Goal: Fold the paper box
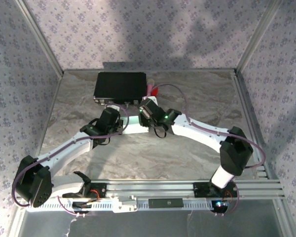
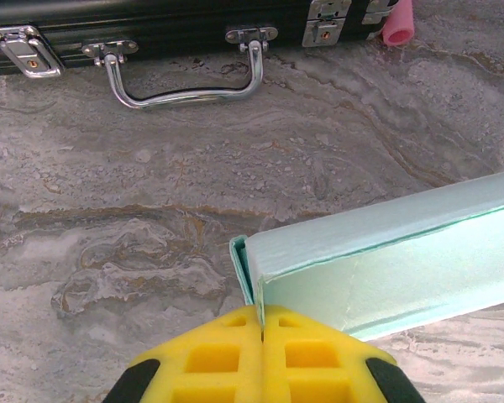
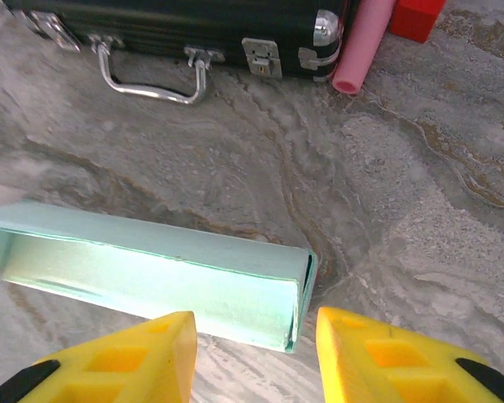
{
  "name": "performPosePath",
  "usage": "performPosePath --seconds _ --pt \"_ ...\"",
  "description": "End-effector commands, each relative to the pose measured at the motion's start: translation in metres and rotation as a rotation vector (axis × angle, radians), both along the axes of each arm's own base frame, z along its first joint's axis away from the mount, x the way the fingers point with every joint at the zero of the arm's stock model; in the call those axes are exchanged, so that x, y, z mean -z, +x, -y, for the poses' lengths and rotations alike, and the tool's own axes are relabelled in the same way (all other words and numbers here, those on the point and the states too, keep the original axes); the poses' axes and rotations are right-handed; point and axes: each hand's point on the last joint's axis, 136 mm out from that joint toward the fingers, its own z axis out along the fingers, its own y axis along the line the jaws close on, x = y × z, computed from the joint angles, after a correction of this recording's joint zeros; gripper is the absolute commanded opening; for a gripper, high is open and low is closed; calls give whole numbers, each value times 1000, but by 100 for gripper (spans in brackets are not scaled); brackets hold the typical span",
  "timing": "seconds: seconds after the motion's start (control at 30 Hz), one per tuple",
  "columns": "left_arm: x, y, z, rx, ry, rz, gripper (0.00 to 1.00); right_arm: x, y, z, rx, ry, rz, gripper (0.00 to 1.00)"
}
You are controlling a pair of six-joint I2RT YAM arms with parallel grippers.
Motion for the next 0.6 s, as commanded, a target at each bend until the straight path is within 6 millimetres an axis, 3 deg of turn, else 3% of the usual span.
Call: performPosePath --seconds 0.0,0.1,0.23,0.3,0.57 --pt "3 -3 -1 -7 17 -15 0 -11 -4 13 51 115 -52 46" --pt "4 -3 -2 -16 16 -10 0 -21 5 22 128 275 -110 51" --pt "3 -3 -1 -18 15 -3 0 -5 10 32 253 498 -315 63" --pt "3 -3 -1 -20 16 1 0 -1 12 29 310 624 -408 73" --pt "1 -3 -1 -44 12 11 0 21 9 8 462 1008 -641 85"
